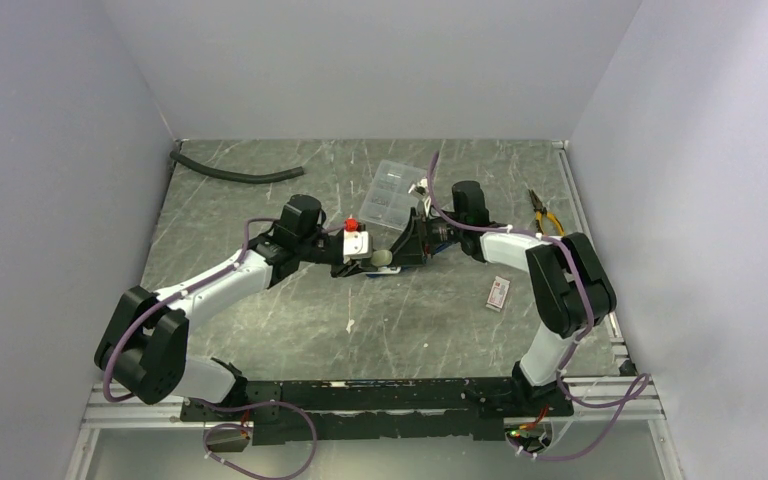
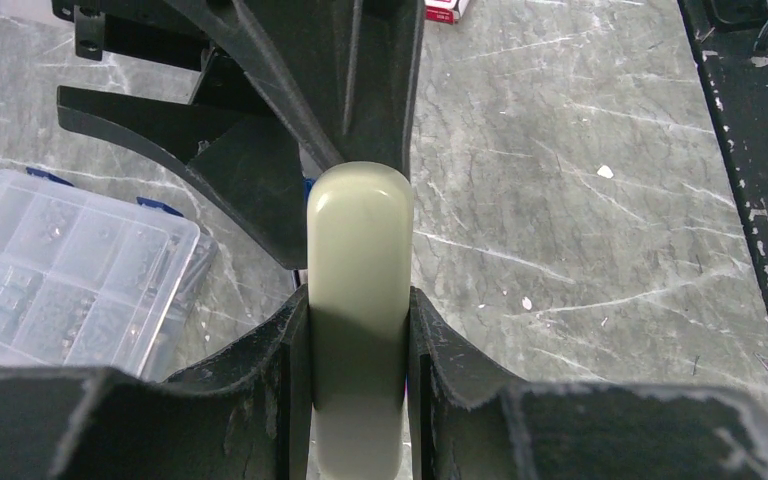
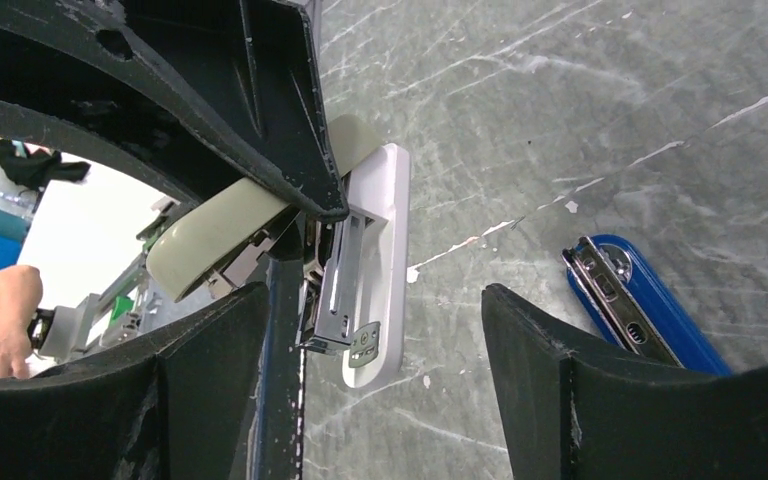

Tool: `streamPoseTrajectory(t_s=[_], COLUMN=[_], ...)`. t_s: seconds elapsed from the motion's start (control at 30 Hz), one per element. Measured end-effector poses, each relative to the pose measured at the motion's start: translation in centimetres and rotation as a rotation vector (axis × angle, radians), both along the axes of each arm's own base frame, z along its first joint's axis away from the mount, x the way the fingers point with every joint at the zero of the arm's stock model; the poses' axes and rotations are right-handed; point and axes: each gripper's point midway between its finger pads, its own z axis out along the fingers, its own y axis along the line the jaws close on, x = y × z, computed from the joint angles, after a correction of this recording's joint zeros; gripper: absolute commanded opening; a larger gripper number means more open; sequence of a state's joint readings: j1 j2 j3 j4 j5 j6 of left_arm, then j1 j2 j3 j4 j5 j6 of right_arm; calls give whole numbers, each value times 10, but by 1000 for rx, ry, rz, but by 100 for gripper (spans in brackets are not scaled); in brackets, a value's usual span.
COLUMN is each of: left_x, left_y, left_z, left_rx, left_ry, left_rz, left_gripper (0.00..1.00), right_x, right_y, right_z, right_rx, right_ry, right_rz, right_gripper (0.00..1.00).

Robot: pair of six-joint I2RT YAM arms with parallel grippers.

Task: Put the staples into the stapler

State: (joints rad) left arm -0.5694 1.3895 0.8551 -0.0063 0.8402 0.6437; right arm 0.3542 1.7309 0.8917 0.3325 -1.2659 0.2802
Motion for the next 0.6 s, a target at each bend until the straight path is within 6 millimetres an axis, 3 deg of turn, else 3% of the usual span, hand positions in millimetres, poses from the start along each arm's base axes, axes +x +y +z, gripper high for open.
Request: streamPoseTrajectory(t_s=[0.17,0.37,0.6], left_x=[-1,0,3], left_y=[-1,-1,1], left_z=[0,0,-6], left_rx=[2,4,11], left_ry=[-7,-16,-24], left_rz=[-6,-8,14], left_gripper=[3,3,3], right_x=[3,2,-2], right_y=[1,1,0], right_z=[-2,-7,-9], right_rx=[-3,-16,-12], right_ry=[9,34,39], right_rz=[0,4,25], right_gripper=[69,67,45])
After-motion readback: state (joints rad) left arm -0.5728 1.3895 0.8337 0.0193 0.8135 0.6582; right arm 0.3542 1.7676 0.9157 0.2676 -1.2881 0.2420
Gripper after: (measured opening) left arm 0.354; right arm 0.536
